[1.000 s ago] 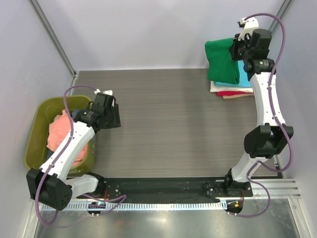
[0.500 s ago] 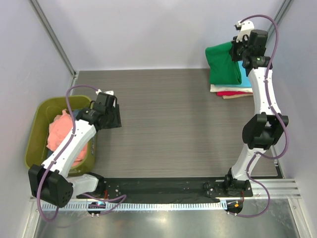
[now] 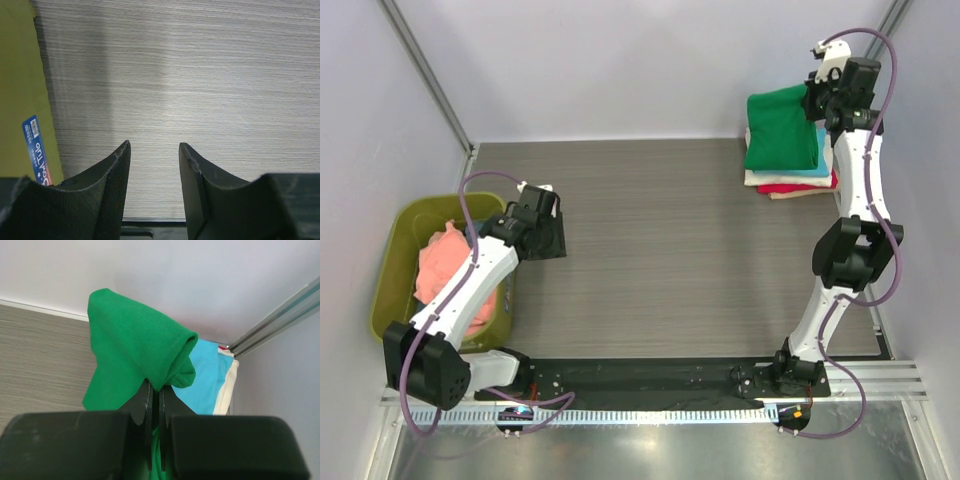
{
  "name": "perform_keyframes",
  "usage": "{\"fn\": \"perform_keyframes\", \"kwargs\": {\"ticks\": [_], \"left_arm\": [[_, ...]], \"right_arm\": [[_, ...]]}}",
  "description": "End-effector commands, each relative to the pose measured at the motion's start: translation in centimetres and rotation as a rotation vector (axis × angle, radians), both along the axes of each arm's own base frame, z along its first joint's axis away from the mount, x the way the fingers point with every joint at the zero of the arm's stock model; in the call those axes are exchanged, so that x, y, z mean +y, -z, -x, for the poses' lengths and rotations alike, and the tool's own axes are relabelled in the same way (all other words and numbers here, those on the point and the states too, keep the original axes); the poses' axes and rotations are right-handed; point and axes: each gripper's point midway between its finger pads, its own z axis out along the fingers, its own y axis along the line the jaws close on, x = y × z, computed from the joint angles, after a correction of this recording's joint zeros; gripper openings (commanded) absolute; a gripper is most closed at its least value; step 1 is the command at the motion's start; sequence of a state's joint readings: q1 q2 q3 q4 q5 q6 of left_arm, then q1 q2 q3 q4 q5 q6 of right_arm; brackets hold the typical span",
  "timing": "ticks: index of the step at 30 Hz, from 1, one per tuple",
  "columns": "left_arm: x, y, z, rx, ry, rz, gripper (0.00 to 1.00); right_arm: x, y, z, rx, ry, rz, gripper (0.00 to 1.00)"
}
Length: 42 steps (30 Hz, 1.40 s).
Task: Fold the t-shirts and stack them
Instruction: Neatly place the folded tshirt to the corner
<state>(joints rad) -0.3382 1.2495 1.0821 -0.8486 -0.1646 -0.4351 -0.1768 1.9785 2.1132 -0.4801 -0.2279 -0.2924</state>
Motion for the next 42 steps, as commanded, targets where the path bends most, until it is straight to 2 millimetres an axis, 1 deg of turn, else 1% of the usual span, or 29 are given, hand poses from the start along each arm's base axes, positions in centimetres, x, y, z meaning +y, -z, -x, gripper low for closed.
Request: {"fn": "perform_keyframes", "kwargs": {"ticks": [1,2,3,6,8,9,10,11,12,13,15,18,19,21,24,26,27,29,30,31,32,33,34,35,36,37,39,40,42], "left_arm": [[0.3,-0.1,-0.4,-0.009,0.003,-0.012,0.44],[0.2,-0.1,-0.4,-0.007,0.003,-0.012,0.44],[0.3,-0.1,-0.4,-0.007,0.001,-0.013,0.44],[0.3,0.1,-0.5,-0.001,0.001,-0.018,0.44],[0.2,0.2,-0.5,0.006,0.003,-0.017,0.44],[0.2,0.2,-0.6,0.009,0.003,-0.018,0.44],[0.2,0.3,-0.6,0.012,0.004,-0.018,0.44],[0.2,0.3,-0.6,0.014,0.004,-0.019,0.44],[0.2,0.3,-0.6,0.013,0.006,-0.021,0.43],[0.2,0.3,-0.6,0.016,0.004,-0.022,0.44],[0.2,0.4,-0.6,0.017,0.004,-0.023,0.43],[0.0,0.5,-0.5,0.024,0.01,-0.013,0.43],[-0.1,0.6,-0.5,0.028,0.012,-0.012,0.43],[-0.2,0.5,-0.6,0.028,0.017,-0.007,0.43],[-0.2,0.4,-0.5,0.025,0.018,-0.005,0.43],[-0.3,0.3,-0.5,0.022,0.02,0.0,0.43],[-0.4,0.3,-0.5,0.022,0.023,0.003,0.43],[-0.4,0.3,-0.4,0.02,0.025,0.009,0.43],[-0.4,0.2,-0.4,0.017,0.026,0.01,0.43],[-0.5,0.1,-0.4,0.015,0.028,0.016,0.43],[-0.6,0.0,-0.3,0.014,0.031,0.018,0.43],[-0.6,-0.1,-0.3,0.009,0.029,0.023,0.43],[-0.7,-0.2,-0.3,0.005,0.033,0.025,0.43],[-0.7,-0.3,-0.3,0.004,0.036,0.029,0.43],[-0.7,-0.6,-0.2,-0.005,0.035,0.036,0.43],[-0.7,-0.7,-0.2,-0.009,0.037,0.038,0.43],[-0.9,-1.0,-0.2,-0.022,0.041,0.046,0.43],[-0.8,-1.3,-0.2,-0.032,0.04,0.049,0.43],[-0.9,-1.6,-0.1,-0.041,0.043,0.058,0.43]], "right_arm": [[-1.5,-3.4,-1.0,-0.115,-0.044,0.041,0.01],[-1.9,-2.3,-1.7,-0.099,-0.044,0.038,0.01],[-2.2,-2.4,-2.1,-0.108,-0.045,0.042,0.01],[-3.2,-1.1,-3.8,-0.103,-0.04,0.052,0.01],[-3.9,-0.8,-4.7,-0.117,-0.041,0.062,0.01],[-4.2,0.5,-5.6,-0.107,-0.041,0.06,0.01],[-4.7,1.1,-6.0,-0.105,-0.032,0.056,0.01],[-5.0,1.5,-6.4,-0.107,-0.025,0.052,0.01],[-5.6,1.0,-6.7,-0.129,-0.011,0.055,0.01],[-5.9,2.1,-7.3,-0.119,-0.007,0.051,0.01],[-6.6,2.1,-8.0,-0.149,0.019,0.068,0.01],[-7.8,2.9,-8.9,-0.173,0.056,0.086,0.01],[-8.2,3.7,-9.2,-0.168,0.068,0.087,0.01],[-8.4,4.1,-9.8,-0.188,0.074,0.092,0.01],[-9.0,6.1,-10.7,-0.203,0.09,0.062,0.01],[-10.1,8.0,-11.1,-0.19,0.126,0.053,0.03],[-10.7,8.5,-11.2,-0.187,0.158,0.05,0.06],[-11.6,9.6,-11.2,-0.179,0.198,0.04,0.28],[-11.8,9.8,-11.1,-0.177,0.213,0.032,0.5],[-12.6,9.7,-10.9,-0.18,0.274,0.013,0.8],[-12.8,10.3,-10.5,-0.167,0.3,0.005,0.84],[-13.3,9.2,-10.0,-0.18,0.329,0.009,0.87],[-14.5,8.2,-9.6,-0.211,0.411,0.011,0.9],[-15.1,7.9,-9.1,-0.218,0.458,0.013,0.91],[-15.6,5.8,-8.3,-0.247,0.502,0.013,0.92],[-16.6,4.9,-7.4,-0.263,0.576,0.016,0.93],[-17.4,2.9,-6.0,-0.301,0.644,-0.004,0.94],[-17.5,0.0,-4.7,-0.354,0.684,-0.018,0.95],[-17.7,-1.8,-3.4,-0.403,0.746,-0.097,0.97]]}}
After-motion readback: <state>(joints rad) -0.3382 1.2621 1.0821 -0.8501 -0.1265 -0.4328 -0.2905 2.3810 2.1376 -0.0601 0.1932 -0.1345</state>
